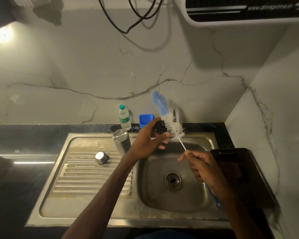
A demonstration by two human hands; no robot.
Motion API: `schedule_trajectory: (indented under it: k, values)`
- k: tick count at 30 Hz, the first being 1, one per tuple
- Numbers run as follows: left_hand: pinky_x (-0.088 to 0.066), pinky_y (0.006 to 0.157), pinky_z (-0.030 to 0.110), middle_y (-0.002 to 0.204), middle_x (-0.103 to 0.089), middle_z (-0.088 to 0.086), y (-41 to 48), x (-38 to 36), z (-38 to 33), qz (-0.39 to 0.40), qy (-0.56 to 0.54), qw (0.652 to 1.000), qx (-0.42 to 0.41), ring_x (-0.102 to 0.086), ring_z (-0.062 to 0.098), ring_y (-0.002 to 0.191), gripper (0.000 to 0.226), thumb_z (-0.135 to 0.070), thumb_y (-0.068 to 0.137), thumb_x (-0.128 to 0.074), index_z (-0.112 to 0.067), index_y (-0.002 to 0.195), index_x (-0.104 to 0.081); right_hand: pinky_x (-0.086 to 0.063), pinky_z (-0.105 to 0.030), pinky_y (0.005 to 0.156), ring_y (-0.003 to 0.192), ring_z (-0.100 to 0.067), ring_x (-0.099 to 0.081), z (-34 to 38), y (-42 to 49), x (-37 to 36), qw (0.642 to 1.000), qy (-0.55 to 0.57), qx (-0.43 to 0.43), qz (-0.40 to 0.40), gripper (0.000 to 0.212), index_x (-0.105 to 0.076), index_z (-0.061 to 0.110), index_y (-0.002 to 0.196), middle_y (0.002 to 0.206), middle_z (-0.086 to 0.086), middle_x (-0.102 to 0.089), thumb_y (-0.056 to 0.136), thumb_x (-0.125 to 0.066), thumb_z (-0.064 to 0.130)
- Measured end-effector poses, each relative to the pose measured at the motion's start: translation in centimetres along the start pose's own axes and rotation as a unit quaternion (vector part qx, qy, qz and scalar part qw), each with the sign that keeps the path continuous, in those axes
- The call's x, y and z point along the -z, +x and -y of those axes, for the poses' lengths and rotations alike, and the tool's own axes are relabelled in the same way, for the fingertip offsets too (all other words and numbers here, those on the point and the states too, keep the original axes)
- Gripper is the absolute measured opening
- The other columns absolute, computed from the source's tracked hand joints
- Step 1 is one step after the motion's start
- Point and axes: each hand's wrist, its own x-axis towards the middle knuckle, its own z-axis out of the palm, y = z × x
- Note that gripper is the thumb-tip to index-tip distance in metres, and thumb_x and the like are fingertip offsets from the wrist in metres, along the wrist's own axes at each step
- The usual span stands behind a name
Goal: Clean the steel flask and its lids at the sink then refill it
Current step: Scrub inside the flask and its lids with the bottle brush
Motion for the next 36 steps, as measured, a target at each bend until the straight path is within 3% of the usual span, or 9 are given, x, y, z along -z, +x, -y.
schedule_trajectory:
  k: [5, 10, 13, 17, 19, 23, 27, 34, 36]
  values:
    - [-0.064, 0.064, 0.031, 0.112, -0.071, -0.011, 0.4, 1.9, 0.4, -0.063, 0.189, 0.98, -0.018, -0.073, 0.008, 0.073, 0.066, -0.036, 0.081, -0.087, -0.019, 0.139, -0.06, -0.029, -0.01, 0.042, 0.039, -0.003, -0.028, -0.3, -0.8, 0.2, 0.993, -0.087, 0.078, -0.023, 0.033, -0.077, 0.011, 0.086, 0.047, 0.002, -0.033, 0.106, -0.052, 0.017]
    - [-0.046, 0.069, 0.002, 0.105, -0.078, -0.009, -0.3, 0.5, -0.3, -0.045, 0.276, 0.957, -0.079, -0.066, -0.011, 0.07, 0.057, -0.049, 0.081, -0.083, -0.024, 0.13, -0.067, -0.026, -0.016, 0.041, 0.039, -0.005, -0.029, 0.0, 0.0, -0.2, 0.991, -0.095, 0.086, -0.048, 0.03, -0.077, 0.013, 0.087, 0.046, 0.008, -0.036, 0.106, -0.053, 0.015]
    - [-0.049, 0.075, 0.009, 0.113, -0.078, -0.002, 0.2, 0.8, -0.4, -0.094, 0.298, 0.947, -0.076, -0.071, 0.001, 0.077, 0.065, -0.05, 0.082, -0.082, -0.02, 0.137, -0.064, -0.026, -0.018, 0.042, 0.039, -0.005, -0.029, 0.1, 0.1, -0.4, 0.99, -0.094, 0.093, -0.047, 0.03, -0.077, 0.013, 0.087, 0.046, 0.006, -0.036, 0.106, -0.053, 0.013]
    - [-0.057, 0.091, 0.037, 0.114, -0.078, 0.002, 0.8, 1.5, -0.5, -0.124, 0.336, 0.932, -0.06, -0.075, 0.015, 0.078, 0.071, -0.047, 0.083, -0.084, -0.019, 0.143, -0.059, -0.028, -0.016, 0.045, 0.038, -0.002, -0.031, 0.2, -0.9, -0.9, 0.988, -0.116, 0.091, -0.047, 0.03, -0.077, 0.012, 0.088, 0.042, 0.012, -0.043, 0.106, -0.053, 0.013]
    - [-0.06, 0.087, 0.035, 0.112, -0.078, 0.003, 0.4, 0.7, -0.7, -0.088, 0.358, 0.926, -0.078, -0.069, 0.008, 0.068, 0.063, -0.044, 0.086, -0.081, -0.018, 0.14, -0.06, -0.031, -0.01, 0.048, 0.038, -0.001, -0.041, 0.6, -0.8, -1.1, 0.984, -0.142, 0.092, -0.065, 0.028, -0.077, 0.008, 0.089, 0.044, 0.022, -0.051, 0.105, -0.054, 0.01]
    - [-0.046, 0.084, 0.022, 0.116, -0.076, 0.002, 0.4, -0.2, -0.6, -0.08, 0.37, 0.922, -0.079, -0.059, 0.002, 0.067, 0.059, -0.042, 0.088, -0.08, -0.017, 0.138, -0.061, -0.031, -0.02, 0.047, 0.039, -0.004, -0.038, 1.1, 0.0, -1.1, 0.977, -0.167, 0.101, -0.08, 0.025, -0.077, 0.01, 0.09, 0.045, 0.024, -0.052, 0.104, -0.056, 0.011]
    - [-0.061, 0.078, 0.037, 0.09, -0.077, -0.002, 1.6, 1.5, 0.0, -0.141, 0.33, 0.932, -0.047, -0.071, 0.011, 0.07, 0.033, -0.036, 0.083, -0.084, -0.019, 0.108, -0.072, -0.032, -0.017, 0.048, 0.041, -0.003, -0.04, 0.2, -0.9, -1.5, 0.981, -0.165, 0.087, -0.054, 0.025, -0.078, 0.013, 0.087, 0.045, 0.021, -0.051, 0.103, -0.058, 0.011]
    - [-0.055, 0.076, 0.015, 0.11, -0.075, -0.01, 0.6, -0.2, -0.5, -0.075, 0.292, 0.949, -0.091, -0.069, 0.0, 0.073, 0.06, -0.048, 0.084, -0.082, -0.026, 0.136, -0.062, -0.038, -0.008, 0.052, 0.049, 0.004, -0.054, 1.7, 0.5, -1.2, 0.98, -0.133, 0.096, -0.109, 0.025, -0.076, 0.004, 0.091, 0.051, 0.03, -0.055, 0.104, -0.055, 0.007]
    - [-0.059, 0.077, 0.02, 0.109, -0.075, -0.012, 0.7, -0.2, -0.5, -0.083, 0.266, 0.956, -0.092, -0.07, 0.001, 0.07, 0.056, -0.045, 0.085, -0.082, -0.027, 0.135, -0.062, -0.034, -0.01, 0.049, 0.044, 0.001, -0.05, 1.6, 0.5, -1.1, 0.982, -0.132, 0.095, -0.097, 0.025, -0.077, 0.004, 0.091, 0.048, 0.027, -0.054, 0.104, -0.055, 0.008]
